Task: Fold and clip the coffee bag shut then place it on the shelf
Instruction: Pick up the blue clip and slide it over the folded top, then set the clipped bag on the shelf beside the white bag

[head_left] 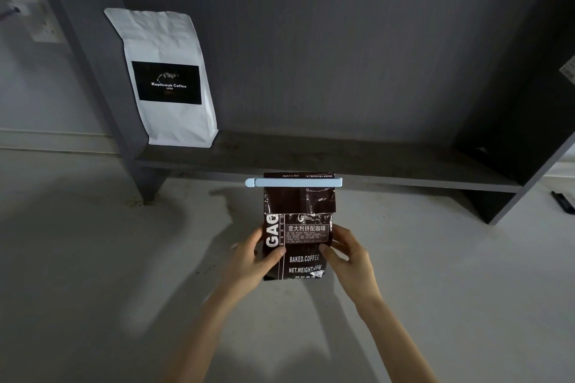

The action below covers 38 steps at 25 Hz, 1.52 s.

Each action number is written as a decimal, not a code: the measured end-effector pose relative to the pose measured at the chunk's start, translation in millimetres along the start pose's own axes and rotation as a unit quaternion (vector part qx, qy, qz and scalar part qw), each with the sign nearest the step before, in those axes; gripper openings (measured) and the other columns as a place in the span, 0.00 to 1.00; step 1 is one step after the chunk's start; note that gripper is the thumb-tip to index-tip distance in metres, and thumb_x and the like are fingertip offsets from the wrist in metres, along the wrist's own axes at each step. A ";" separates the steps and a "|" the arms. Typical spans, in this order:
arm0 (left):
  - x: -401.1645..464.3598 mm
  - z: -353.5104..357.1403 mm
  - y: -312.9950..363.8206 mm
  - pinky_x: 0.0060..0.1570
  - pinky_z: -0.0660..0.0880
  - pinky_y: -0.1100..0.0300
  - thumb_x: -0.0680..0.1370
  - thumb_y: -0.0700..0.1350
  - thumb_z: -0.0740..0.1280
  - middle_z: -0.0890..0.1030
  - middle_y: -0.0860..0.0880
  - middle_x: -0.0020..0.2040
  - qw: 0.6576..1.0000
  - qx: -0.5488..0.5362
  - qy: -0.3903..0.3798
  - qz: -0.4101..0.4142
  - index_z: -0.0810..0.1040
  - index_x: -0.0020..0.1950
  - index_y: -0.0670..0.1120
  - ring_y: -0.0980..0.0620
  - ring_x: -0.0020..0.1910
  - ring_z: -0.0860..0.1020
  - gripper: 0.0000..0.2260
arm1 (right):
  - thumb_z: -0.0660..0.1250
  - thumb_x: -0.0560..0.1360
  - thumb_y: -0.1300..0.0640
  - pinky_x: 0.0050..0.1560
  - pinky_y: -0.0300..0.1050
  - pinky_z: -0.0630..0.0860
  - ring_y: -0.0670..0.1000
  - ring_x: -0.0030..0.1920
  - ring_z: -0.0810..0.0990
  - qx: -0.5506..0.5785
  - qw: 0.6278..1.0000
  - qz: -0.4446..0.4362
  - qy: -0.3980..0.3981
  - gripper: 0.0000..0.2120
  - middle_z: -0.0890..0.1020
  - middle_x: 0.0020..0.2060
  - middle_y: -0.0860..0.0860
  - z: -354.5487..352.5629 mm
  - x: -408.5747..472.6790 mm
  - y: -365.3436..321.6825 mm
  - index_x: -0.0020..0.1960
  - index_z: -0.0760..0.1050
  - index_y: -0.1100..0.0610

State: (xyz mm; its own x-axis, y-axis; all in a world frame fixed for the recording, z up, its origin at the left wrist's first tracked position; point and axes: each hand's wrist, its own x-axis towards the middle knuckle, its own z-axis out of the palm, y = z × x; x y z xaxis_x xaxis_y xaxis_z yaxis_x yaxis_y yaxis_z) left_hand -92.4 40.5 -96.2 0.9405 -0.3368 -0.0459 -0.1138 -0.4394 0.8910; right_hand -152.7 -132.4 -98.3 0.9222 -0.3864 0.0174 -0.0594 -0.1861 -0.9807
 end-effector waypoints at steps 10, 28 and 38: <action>-7.2 1.3 -3.5 0.52 0.77 0.45 0.64 0.59 0.68 0.84 0.53 0.48 1.000 0.013 0.028 0.002 0.74 0.56 0.55 0.48 0.46 0.82 0.22 | 0.66 0.71 0.63 0.41 0.30 0.74 0.47 0.50 0.79 0.004 0.999 0.001 0.043 0.13 0.80 0.45 0.45 4.9 -6.0 -4.3 0.51 0.73 0.48; 64.4 -66.5 55.3 0.43 0.73 0.75 0.72 0.46 0.67 0.79 0.63 0.45 0.978 -0.062 0.150 0.128 0.76 0.57 0.51 0.67 0.45 0.79 0.13 | 0.66 0.72 0.62 0.42 0.21 0.72 0.38 0.44 0.78 -0.020 0.992 -0.119 0.043 0.13 0.80 0.43 0.43 35.5 80.7 -100.6 0.56 0.74 0.55; 140.2 -110.8 71.0 0.48 0.73 0.64 0.73 0.43 0.67 0.78 0.47 0.51 0.962 0.003 0.224 0.156 0.74 0.57 0.40 0.51 0.51 0.76 0.15 | 0.60 0.74 0.64 0.52 0.41 0.75 0.49 0.46 0.80 -0.077 0.985 -0.151 -0.002 0.18 0.80 0.44 0.49 71.5 146.2 -139.0 0.62 0.69 0.54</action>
State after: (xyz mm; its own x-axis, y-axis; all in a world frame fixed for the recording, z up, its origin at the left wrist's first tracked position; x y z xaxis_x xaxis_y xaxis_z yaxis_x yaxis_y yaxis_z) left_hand 66.8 54.3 10.7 0.9034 -0.0618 0.4242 -0.4142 -0.3807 0.8267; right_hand 17.7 -98.5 26.6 0.9078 -0.2893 0.3037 0.1614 -0.4274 -0.8896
